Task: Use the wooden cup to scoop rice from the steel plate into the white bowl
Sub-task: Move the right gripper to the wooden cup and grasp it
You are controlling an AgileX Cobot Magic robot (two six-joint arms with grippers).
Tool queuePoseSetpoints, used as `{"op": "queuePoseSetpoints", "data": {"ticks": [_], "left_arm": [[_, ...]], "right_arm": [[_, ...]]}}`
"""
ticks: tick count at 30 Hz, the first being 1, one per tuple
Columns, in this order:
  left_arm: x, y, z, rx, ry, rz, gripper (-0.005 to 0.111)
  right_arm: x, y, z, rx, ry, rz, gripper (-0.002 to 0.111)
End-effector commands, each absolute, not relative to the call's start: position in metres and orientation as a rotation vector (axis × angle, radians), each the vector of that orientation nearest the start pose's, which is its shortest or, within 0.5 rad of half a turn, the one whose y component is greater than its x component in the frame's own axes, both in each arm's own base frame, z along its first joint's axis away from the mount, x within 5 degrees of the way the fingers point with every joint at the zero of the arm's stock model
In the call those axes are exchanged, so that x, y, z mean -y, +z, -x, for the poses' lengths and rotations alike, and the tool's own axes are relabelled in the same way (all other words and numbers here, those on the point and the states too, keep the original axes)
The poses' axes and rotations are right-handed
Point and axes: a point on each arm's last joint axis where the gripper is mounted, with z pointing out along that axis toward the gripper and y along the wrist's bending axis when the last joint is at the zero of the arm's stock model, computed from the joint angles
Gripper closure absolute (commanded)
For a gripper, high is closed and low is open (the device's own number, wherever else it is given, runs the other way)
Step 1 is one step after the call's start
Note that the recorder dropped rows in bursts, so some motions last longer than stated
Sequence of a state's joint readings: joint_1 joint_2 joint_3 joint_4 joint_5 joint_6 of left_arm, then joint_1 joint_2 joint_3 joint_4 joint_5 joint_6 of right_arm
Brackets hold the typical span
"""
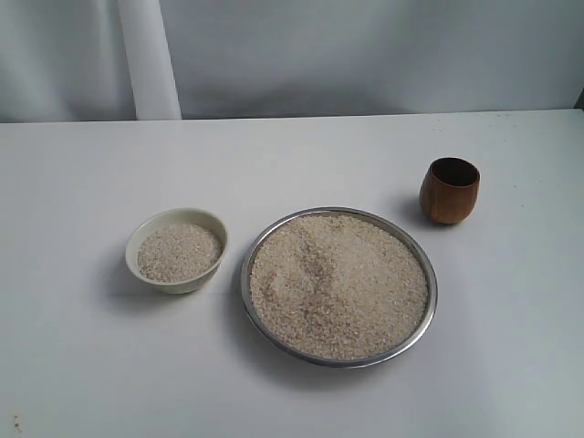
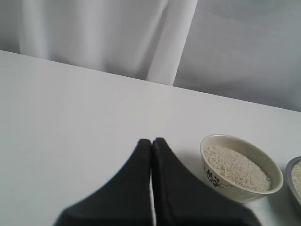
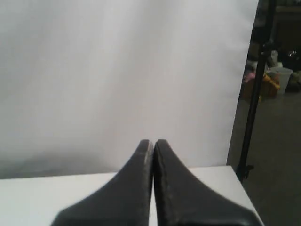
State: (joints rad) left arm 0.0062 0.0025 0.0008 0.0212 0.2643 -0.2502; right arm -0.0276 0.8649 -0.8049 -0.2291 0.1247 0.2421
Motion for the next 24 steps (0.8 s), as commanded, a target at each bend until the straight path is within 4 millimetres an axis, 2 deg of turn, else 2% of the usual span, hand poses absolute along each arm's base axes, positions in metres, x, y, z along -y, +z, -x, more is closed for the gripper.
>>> {"op": "queuePoseSetpoints", "data": {"ticks": [1,8,11,15,16,22,24], "left_arm": [[0.000,0.189,-0.055,-1.740,-0.169,0.210,0.107],[0.000,0.189,-0.055,-1.740,-0.169,0.210,0.107],[0.000,0.189,-0.055,-1.740,-0.169,0.210,0.107],[0.000,0.189,-0.055,-1.740,-0.169,0.210,0.107],[0.000,0.189,-0.055,-1.740,-0.169,0.210,0.107],[0.000,0.189,-0.055,-1.740,-0.169,0.210,0.107],[0.000,0.189,-0.055,-1.740,-0.169,0.210,0.107]], "right_arm": [[0.008,0.361,-0.224,-1.737,-0.038,-0.032,0.108],[0.007,0.317,-0.273,-1.840,-0.053,0.045,0.108],[0.002,0.293,-0.286,-1.812,-0.037,0.123,0.108],[-0.013,0.257,-0.291,-1.655,0.074,0.279,0.108],[-0.018,0.243,-0.297,-1.599,0.137,0.291,0.108],[-0.018,0.171,-0.321,-1.710,0.154,0.332,0.108],[-0.017,0.156,-0.325,-1.701,0.121,0.352,0.108]]}}
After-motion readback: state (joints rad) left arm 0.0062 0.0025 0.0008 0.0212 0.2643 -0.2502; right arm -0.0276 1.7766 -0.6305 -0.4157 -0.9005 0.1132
